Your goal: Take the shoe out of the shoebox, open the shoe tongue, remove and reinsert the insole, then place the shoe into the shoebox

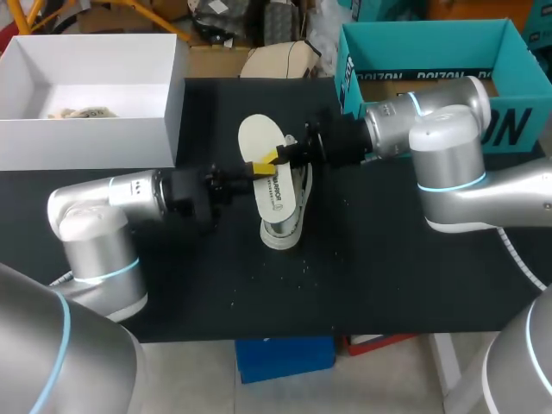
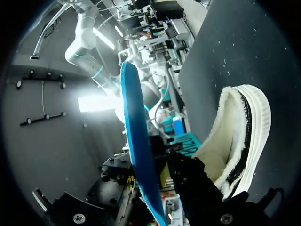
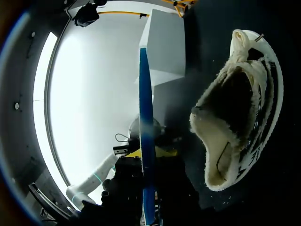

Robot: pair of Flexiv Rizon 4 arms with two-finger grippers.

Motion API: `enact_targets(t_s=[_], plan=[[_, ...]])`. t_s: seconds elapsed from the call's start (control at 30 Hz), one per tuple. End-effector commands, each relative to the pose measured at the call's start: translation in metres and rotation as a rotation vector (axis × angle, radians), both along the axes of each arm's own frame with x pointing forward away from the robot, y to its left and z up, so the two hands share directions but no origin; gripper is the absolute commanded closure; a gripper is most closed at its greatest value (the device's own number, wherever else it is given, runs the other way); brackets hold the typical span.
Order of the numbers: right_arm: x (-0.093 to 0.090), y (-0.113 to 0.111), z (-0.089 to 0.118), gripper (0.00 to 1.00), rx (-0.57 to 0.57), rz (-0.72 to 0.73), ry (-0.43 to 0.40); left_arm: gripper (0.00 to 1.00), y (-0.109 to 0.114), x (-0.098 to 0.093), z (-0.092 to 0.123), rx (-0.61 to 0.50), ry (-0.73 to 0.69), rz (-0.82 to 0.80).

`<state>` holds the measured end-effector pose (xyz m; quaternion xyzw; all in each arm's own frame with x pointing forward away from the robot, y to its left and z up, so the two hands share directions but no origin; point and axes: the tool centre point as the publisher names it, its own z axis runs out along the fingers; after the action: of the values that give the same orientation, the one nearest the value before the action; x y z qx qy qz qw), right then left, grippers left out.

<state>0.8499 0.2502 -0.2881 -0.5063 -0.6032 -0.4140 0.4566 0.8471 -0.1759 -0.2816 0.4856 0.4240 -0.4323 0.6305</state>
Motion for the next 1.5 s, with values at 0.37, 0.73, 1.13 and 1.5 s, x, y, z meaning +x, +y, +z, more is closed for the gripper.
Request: enact_targets(t_s=[0.37,0.73,1.13,1.5], plan=[[0.000,0.001,0.000,1.00,-0.001,-0.002,0.000,1.00,-0.010,-0.003,0.005,0.001,-0.010,0.015],[0.004,-0.022,0.010,0.00,-0.112,-0.006,-0.022,1.00,-0.005,-0.016,0.010,0.079,0.014,0.028],[-0.005,-0.065,0.043,0.00,-0.342,-0.076,-0.142,1.00,0.016,-0.054,0.002,0.344,0.150,0.061],[-0.021,-0.090,0.082,0.00,-0.717,-0.203,-0.253,1.00,0.034,-0.091,-0.018,0.781,0.295,0.198]])
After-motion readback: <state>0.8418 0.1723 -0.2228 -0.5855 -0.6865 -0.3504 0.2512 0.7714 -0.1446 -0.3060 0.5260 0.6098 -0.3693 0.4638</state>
